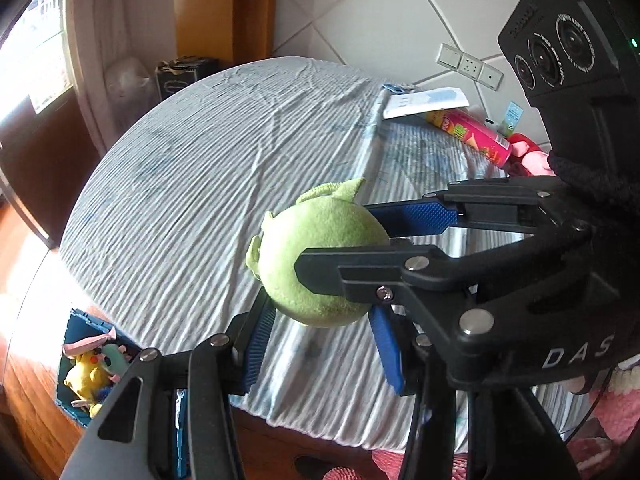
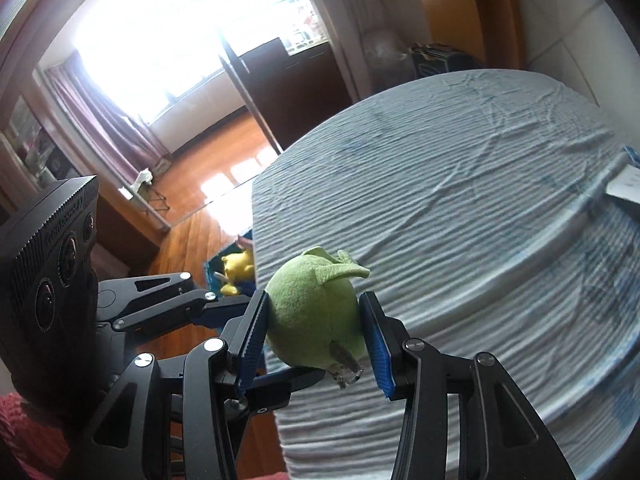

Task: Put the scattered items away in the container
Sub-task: 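Lift the green plush with the right tool and carry it to the bin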

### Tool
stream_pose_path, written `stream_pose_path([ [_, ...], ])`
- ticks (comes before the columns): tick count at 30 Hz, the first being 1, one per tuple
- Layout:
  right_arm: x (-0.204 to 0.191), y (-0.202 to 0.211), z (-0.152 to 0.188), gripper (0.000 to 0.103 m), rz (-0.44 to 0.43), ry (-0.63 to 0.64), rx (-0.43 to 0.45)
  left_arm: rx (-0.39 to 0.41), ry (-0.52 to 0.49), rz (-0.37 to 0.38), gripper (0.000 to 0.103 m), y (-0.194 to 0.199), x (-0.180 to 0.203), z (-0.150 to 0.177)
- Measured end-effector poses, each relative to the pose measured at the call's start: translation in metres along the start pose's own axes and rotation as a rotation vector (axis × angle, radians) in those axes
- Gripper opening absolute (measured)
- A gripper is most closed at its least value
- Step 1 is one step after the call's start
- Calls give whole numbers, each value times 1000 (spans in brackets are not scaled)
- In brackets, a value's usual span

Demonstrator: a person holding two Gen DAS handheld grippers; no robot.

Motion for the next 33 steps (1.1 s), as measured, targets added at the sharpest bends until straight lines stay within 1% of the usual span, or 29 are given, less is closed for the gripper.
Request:
stream_pose_path([
  [13, -131, -96, -35, 45, -131, 152, -69, 32, 164, -118, 47, 61, -136, 58],
  [23, -211, -168, -44, 45, -240, 241, -146, 34, 295, -196, 47, 91, -219, 105],
  [26, -233, -188, -47, 45, -274, 273, -171, 32, 333, -227, 47, 98, -241, 117],
  [33, -246, -249, -57, 45, -340, 314, -241, 22, 438, -290, 47, 101, -294, 134],
])
Point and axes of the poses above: each gripper's, at about its wrist camera, not at the fingertips, and y roughly against the way its jaws point, x to its right, z to its underside, the point moved 5 cm from there along -y, roughly the way its jaws point, and after that the axes turned 5 degrees about y, right-handed, at the moved point
